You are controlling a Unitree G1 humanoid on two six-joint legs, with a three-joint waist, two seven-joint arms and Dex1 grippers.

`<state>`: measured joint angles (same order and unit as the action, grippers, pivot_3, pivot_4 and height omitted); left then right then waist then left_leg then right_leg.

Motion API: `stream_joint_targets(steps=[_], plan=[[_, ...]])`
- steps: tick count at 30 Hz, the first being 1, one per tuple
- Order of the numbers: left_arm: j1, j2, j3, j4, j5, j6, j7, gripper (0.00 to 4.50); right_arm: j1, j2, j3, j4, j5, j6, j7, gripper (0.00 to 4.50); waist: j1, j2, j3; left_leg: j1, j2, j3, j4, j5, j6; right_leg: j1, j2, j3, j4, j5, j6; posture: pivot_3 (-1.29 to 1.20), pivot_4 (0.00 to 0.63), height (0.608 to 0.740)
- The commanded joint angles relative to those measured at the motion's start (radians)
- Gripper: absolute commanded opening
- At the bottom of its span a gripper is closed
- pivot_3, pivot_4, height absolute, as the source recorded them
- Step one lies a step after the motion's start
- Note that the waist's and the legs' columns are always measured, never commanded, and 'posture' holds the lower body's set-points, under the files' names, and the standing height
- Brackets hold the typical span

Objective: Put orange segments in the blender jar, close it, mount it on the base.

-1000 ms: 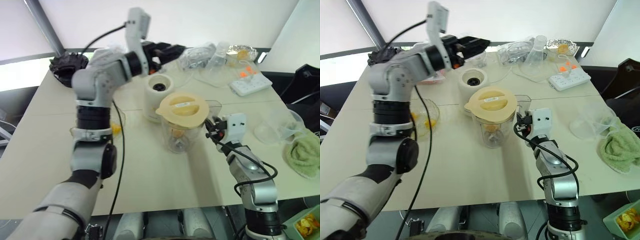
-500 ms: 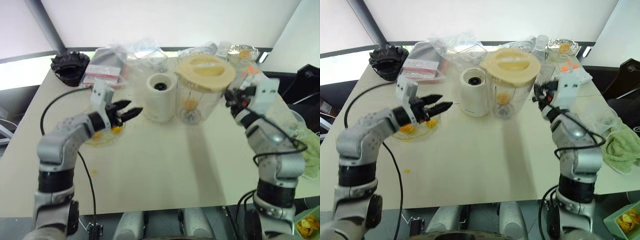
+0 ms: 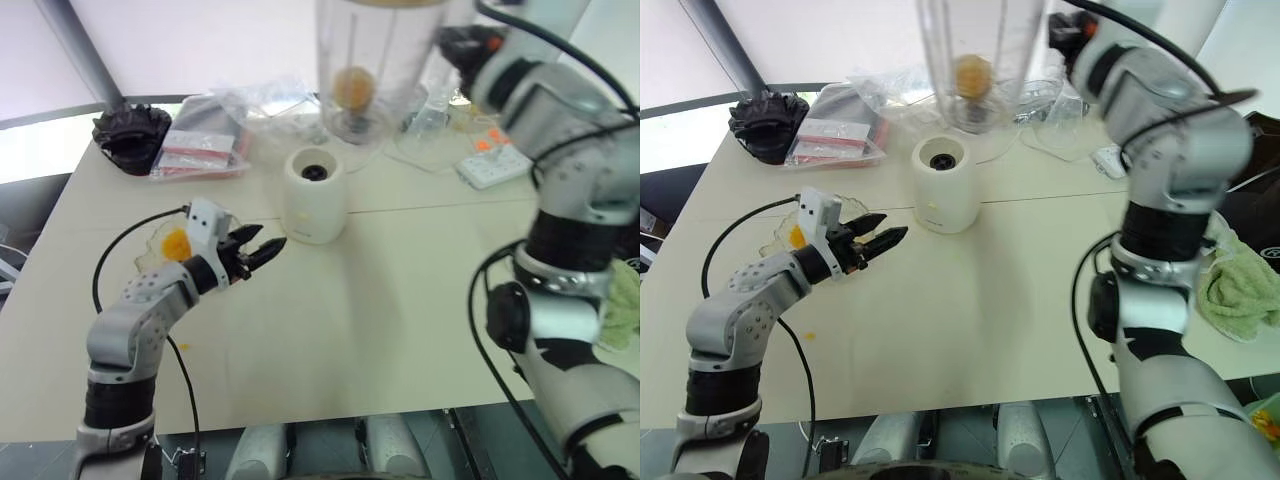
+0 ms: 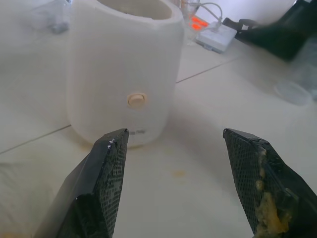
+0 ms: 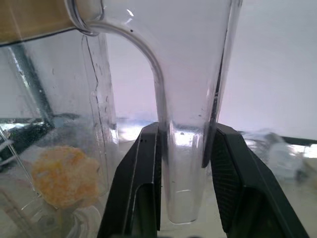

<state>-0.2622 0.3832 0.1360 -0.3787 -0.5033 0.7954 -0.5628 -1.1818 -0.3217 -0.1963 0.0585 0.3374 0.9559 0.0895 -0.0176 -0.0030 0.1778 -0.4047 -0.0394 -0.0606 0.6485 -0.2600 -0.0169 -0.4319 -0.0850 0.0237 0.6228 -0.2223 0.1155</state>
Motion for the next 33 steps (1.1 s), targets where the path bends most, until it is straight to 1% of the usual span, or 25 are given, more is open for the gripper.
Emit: stream_joint_targets(steps=[1,6,14,18,33], plan=[[0.011,0.004,0.011,-0.052,-0.015,-0.026,0.018,3.18,-0.048,0.038,0.001,0.040,-0.024,-0.104,-0.024,0.80,0.005,0.000,0.000,0.000,0.000,0.000,0.000,0.000,0.000,0.000,0.000,0.000,0.000,0.000,0.000,0.00,0.150,0.740],[0.007,-0.003,0.005,-0.069,-0.026,-0.014,0.043,3.18,-0.029,0.091,0.031,0.113,-0.059,-0.199,-0.041,0.80,0.005,0.000,0.000,-0.004,-0.002,0.000,0.001,0.000,0.000,-0.003,-0.002,0.000,0.000,0.000,0.000,0.00,0.150,0.740],[-0.020,0.003,-0.010,-0.056,-0.032,-0.017,0.057,3.18,-0.010,0.104,0.041,0.203,-0.092,-0.294,-0.030,0.80,-0.002,0.000,0.000,-0.003,-0.002,0.000,0.000,0.001,-0.001,-0.005,-0.001,0.000,0.003,0.000,0.000,0.00,0.150,0.740],[-0.031,0.000,-0.020,-0.058,-0.034,-0.016,0.064,3.18,0.001,0.111,0.048,0.233,-0.104,-0.322,-0.024,0.80,-0.003,0.000,0.000,-0.003,-0.002,0.000,0.001,0.001,-0.002,-0.006,-0.001,0.000,0.005,0.000,0.000,0.00,0.150,0.740],[0.030,0.000,-0.032,-0.113,-0.038,-0.034,0.101,3.18,0.031,0.170,0.062,0.274,-0.120,-0.357,-0.026,0.80,-0.005,0.000,0.000,-0.003,-0.001,0.000,0.001,0.002,-0.003,-0.007,0.001,0.001,0.006,0.001,-0.001,0.00,0.150,0.740]])
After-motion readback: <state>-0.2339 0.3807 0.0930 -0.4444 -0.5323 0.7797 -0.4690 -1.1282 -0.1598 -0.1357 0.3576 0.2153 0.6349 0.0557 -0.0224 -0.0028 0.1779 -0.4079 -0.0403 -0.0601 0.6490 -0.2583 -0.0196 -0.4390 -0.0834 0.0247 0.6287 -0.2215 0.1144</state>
